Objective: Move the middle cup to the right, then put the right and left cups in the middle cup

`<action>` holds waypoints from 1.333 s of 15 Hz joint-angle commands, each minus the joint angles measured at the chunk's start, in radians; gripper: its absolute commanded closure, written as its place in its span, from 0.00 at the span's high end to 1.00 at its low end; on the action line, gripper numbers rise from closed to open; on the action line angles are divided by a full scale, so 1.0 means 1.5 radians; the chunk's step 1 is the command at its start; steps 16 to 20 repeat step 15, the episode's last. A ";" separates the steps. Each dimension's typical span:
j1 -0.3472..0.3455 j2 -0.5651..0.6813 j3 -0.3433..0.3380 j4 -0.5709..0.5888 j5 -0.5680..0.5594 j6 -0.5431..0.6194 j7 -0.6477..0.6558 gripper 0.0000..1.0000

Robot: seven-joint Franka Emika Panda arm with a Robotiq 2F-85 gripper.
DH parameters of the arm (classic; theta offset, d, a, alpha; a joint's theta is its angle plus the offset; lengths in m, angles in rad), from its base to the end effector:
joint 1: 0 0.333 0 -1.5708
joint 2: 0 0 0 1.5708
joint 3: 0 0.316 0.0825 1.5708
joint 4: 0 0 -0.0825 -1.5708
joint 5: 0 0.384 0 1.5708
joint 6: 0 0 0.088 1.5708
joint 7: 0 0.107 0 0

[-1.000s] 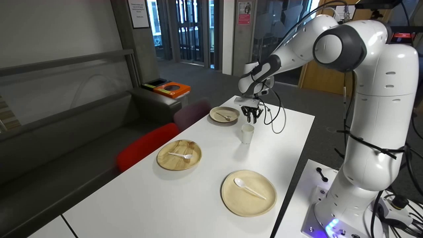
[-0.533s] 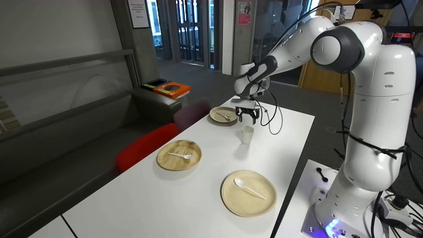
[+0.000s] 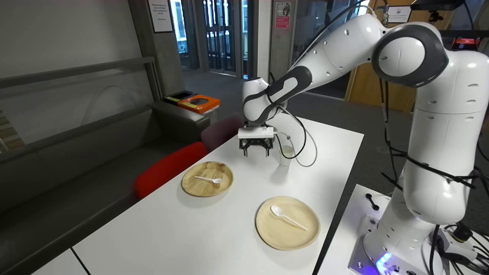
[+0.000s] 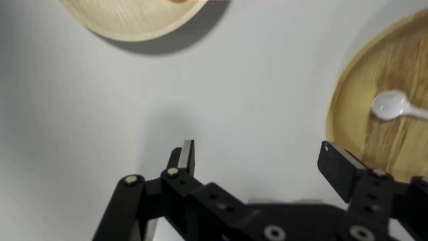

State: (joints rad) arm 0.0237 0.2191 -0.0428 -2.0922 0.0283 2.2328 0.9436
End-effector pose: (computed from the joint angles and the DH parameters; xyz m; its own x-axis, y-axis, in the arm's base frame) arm 0.5676 -0.0096 0.3119 0.5546 -0.8303 -0.0553 -0.8285 -0.5572 0.0565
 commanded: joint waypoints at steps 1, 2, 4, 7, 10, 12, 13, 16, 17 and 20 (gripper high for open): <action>0.044 -0.011 0.036 0.010 -0.020 -0.054 -0.037 1.00; 0.056 -0.009 0.046 0.017 -0.024 -0.070 -0.049 1.00; 0.071 -0.008 0.061 0.028 -0.034 -0.098 -0.084 1.00; 0.085 -0.010 0.074 0.045 -0.055 -0.144 -0.151 1.00; 0.094 -0.008 0.082 0.063 -0.085 -0.182 -0.224 1.00; 0.094 0.001 0.077 0.050 -0.063 -0.149 -0.184 1.00; 0.094 0.002 0.077 0.050 -0.063 -0.149 -0.183 1.00; 0.094 0.006 0.076 0.050 -0.063 -0.148 -0.183 1.00; 0.094 0.006 0.076 0.050 -0.063 -0.148 -0.183 1.00; 0.094 0.006 0.076 0.050 -0.063 -0.148 -0.183 1.00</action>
